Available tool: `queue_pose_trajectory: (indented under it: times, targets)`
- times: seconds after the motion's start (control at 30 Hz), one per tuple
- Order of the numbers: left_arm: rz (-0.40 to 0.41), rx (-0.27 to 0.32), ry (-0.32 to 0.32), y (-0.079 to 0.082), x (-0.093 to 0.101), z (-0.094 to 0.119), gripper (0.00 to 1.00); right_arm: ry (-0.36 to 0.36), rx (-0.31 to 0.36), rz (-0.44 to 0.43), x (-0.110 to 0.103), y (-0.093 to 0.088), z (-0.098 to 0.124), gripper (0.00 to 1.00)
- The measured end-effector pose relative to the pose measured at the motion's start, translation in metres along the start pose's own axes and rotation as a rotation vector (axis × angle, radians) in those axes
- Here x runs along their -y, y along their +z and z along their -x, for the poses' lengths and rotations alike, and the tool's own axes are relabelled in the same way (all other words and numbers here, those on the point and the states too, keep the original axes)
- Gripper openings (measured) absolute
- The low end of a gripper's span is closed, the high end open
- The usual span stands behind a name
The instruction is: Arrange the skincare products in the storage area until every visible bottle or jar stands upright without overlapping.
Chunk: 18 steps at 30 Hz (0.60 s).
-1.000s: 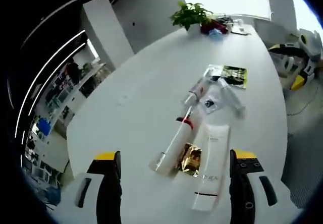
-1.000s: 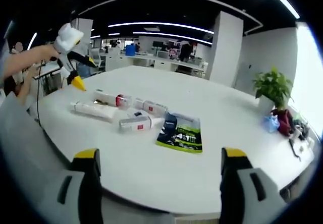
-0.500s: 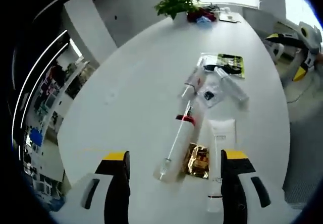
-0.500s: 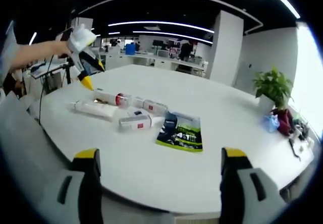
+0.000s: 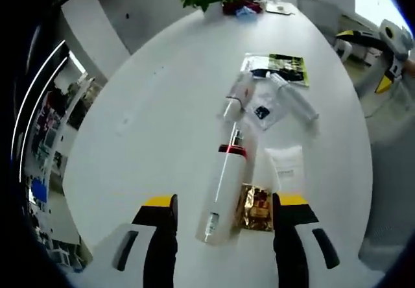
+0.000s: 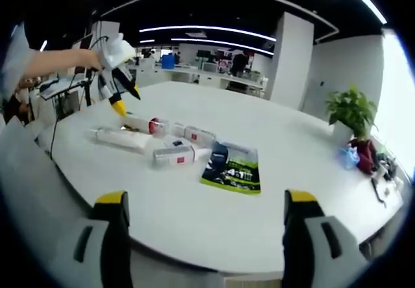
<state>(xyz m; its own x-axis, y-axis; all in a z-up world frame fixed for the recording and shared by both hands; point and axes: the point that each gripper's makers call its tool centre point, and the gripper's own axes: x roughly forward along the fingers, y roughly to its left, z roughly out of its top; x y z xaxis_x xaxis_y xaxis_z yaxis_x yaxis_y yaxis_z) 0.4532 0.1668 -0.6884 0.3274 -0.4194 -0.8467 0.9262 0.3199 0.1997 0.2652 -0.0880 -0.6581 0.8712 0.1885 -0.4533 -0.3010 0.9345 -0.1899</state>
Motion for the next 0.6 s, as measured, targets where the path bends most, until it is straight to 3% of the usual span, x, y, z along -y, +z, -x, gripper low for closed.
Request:
queue_pose_trajectory:
  times: [0.43, 0.6]
  targets:
    - [-0.032, -0.046, -0.071, 0.005, 0.001, -0.028, 0.45, -0.001, -0.005, -0.001, 0.001, -0.002, -0.001, 0.97]
    - [-0.04, -0.084, -0.097, 0.0, 0.003, -0.038, 0.41, 0.0, -0.005, -0.001, 0.001, -0.002, -0.001, 0.97]
